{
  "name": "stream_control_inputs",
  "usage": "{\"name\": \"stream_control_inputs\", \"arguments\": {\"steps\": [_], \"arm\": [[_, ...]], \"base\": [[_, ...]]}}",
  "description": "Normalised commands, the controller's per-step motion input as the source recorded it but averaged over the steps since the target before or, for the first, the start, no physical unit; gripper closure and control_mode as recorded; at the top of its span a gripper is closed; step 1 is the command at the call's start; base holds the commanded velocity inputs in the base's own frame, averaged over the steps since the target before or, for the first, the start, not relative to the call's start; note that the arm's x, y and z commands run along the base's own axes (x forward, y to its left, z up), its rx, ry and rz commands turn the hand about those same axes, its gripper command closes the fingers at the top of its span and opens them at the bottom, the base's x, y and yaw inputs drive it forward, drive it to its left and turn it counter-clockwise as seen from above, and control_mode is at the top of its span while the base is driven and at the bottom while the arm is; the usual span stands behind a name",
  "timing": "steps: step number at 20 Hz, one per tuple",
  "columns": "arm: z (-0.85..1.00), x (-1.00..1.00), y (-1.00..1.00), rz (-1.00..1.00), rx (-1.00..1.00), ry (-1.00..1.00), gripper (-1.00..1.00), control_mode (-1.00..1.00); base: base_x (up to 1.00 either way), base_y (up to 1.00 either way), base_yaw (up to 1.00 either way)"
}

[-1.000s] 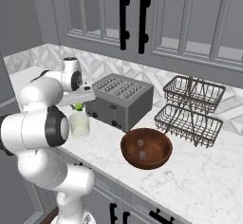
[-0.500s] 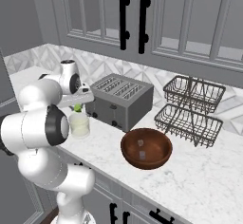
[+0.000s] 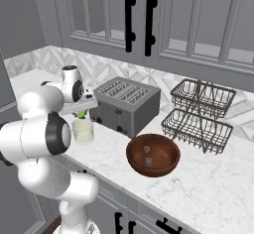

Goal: Grab a lemon wedge from the fridge and one ice cube from the ice bowl, and put them in the glass of lemonade.

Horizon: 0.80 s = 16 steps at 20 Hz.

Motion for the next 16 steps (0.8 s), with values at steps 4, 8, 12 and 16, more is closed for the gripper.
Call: {"name": "stream_control_inputs", "arguments": {"steps": [4, 8, 12, 16], "arm": [[0.0, 0.0, 0.0, 0.0, 0.0, 0.0, -1.0, -1.0], [0.0, 0.0, 0.0, 0.0, 0.0, 0.0, -1.0, -1.0], [0.01, -0.04, -0.01, 0.0, 0.01, -0.01, -1.0, -1.0], [0.08, -0.1, -0.16, -0.01, 0.06, -0.05, -1.0, -1.0]], "base": [[0.0, 0.0, 0.0], [0.0, 0.0, 0.0], [0.0, 0.0, 0.0], [0.0, 0.0, 0.0]]}}
